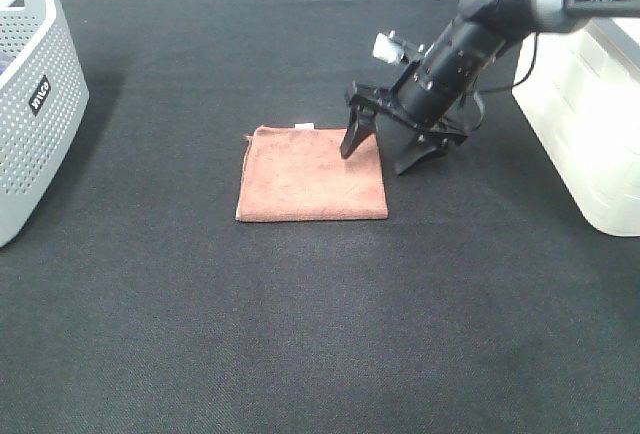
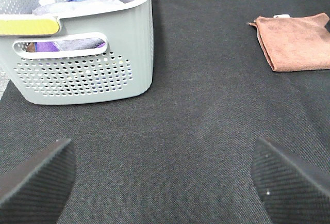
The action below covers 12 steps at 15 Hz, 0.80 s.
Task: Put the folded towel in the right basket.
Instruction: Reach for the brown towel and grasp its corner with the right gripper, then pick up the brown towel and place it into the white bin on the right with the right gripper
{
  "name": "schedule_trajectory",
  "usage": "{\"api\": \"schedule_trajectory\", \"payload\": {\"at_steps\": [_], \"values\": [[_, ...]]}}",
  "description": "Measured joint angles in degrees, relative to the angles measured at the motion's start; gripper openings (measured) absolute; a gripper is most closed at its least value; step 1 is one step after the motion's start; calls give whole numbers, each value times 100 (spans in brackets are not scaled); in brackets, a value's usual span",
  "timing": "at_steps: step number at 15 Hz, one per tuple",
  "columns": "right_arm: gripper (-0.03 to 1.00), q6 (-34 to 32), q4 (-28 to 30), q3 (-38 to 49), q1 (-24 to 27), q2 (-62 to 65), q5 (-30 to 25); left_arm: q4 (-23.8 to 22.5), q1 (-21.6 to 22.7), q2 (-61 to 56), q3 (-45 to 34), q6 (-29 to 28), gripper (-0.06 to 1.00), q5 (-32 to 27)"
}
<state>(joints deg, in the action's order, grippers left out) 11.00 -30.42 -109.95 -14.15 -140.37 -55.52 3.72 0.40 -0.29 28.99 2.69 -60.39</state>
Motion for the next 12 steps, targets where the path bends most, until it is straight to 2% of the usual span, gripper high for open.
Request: {"api": "schedule_trajectory", "payload": {"at_steps": [2, 4, 6, 7, 8, 11, 12], "values": [[73, 315, -384, -17, 0, -97, 11, 0, 0, 0, 0, 0, 87, 0], [58, 458, -590, -17, -74, -172, 103, 0, 0, 0, 0, 0, 87, 0], [32, 476, -476, -34, -241, -223, 281, 0, 0, 0, 0, 0, 87, 0], [16, 447, -315, -120, -281, -264, 286, 0, 0, 0, 0, 0, 87, 0], [5, 407, -143, -304, -298, -292, 166, 0, 0, 0, 0, 0, 87, 0], [5, 298, 160, -756, -309, -332, -138, 0, 0, 0, 0, 0, 87, 0], [5, 212, 309, -1215, -315, -332, -487, 0, 0, 0, 0, 0, 87, 0]]}}
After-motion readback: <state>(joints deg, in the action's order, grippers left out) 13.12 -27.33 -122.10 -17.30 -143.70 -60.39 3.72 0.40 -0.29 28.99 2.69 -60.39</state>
